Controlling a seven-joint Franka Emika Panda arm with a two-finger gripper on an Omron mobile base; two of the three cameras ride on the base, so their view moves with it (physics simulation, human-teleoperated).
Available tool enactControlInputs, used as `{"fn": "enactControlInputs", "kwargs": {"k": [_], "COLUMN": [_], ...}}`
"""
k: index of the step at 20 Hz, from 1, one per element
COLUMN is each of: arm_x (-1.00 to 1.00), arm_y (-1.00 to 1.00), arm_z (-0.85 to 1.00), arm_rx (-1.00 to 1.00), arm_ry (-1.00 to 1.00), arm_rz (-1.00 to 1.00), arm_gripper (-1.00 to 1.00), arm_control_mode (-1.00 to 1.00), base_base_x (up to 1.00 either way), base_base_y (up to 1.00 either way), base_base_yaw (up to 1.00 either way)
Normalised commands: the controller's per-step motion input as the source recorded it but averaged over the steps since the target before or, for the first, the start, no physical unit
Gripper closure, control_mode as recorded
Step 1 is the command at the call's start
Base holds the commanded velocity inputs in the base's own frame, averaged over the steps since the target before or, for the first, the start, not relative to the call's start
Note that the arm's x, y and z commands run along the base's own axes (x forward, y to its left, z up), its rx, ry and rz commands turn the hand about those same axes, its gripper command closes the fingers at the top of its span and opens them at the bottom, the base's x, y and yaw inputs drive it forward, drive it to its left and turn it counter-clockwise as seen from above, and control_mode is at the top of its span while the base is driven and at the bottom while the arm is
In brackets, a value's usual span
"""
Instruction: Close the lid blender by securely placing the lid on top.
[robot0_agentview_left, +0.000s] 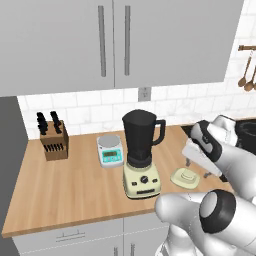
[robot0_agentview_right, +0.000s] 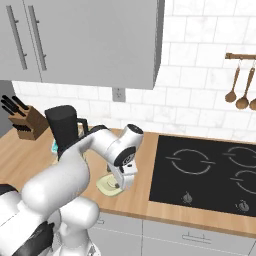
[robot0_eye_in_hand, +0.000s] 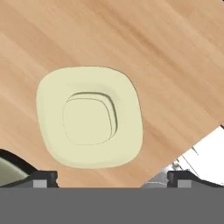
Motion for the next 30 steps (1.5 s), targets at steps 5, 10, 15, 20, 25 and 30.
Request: {"fn": "enactControlInputs", "kwargs": {"k": [5, 10, 15, 20, 25, 30], "arm_x": [0.22, 0.1, 0.03, 0.11, 0.03, 0.04], "arm_y": [0.02, 0.14, 0.07, 0.17, 0.04, 0.0], "arm_z": [-0.32, -0.15, -0.01, -0.21, -0.26, -0.2], "arm_rx": [0.01, 0.0, -0.04, -0.05, 0.0, 0.0], "arm_ry": [0.05, 0.04, 0.03, 0.04, 0.0, 0.0], "arm_rz": [0.0, 0.0, 0.0, 0.0, 0.0, 0.0], "arm_gripper": [-1.0, -1.0, -1.0, -1.0, -1.0, -1.0], "arm_control_mode": [-1.0, -1.0, -1.0, -1.0, -1.0, -1.0], "base_base_x": [0.0, 0.0, 0.0, 0.0, 0.0, 0.0], "base_base_y": [0.0, 0.0, 0.0, 0.0, 0.0, 0.0], "base_base_yaw": [0.0, 0.0, 0.0, 0.0, 0.0, 0.0]}}
